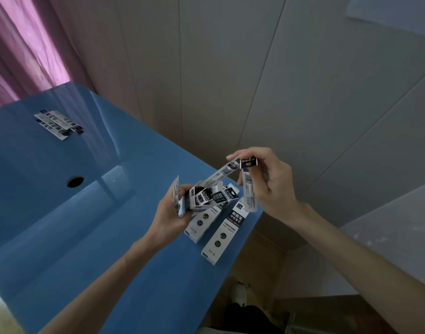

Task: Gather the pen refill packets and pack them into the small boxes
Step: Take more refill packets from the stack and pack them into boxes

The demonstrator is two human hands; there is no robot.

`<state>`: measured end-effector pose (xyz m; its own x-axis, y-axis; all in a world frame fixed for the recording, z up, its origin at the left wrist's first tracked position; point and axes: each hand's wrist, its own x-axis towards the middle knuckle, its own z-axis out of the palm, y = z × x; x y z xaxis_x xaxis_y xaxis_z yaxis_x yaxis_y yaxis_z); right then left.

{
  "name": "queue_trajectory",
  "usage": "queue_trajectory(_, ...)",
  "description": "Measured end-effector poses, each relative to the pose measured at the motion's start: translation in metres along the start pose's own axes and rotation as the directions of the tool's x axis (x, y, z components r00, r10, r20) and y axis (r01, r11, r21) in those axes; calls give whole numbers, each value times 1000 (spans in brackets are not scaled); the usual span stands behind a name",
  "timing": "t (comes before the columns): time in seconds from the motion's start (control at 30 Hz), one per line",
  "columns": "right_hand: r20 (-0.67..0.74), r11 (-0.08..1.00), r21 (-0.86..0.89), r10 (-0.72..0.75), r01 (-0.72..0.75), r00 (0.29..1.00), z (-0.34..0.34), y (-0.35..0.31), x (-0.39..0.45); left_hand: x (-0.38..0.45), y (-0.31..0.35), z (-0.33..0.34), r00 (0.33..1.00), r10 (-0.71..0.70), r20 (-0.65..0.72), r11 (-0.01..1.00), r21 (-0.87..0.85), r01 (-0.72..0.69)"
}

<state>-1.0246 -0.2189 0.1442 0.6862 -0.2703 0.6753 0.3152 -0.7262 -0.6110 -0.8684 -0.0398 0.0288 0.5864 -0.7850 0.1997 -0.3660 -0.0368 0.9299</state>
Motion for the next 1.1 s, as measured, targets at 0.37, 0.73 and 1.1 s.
queue_trajectory(0.37,42,998,-56,-33,35,999,7,10,-6,6,-1,3,998,-31,58,999,-25,33)
queue_trajectory(0.73,97,968,-181,-158,174,983,-8,16,-16,13,-2,-10,987,-54,148,997,-54,62)
queue_trajectory(1.1,83,990,-119,-62,71,995,2,8,-30,14,1,-6,989,-38,140,997,-63,47)
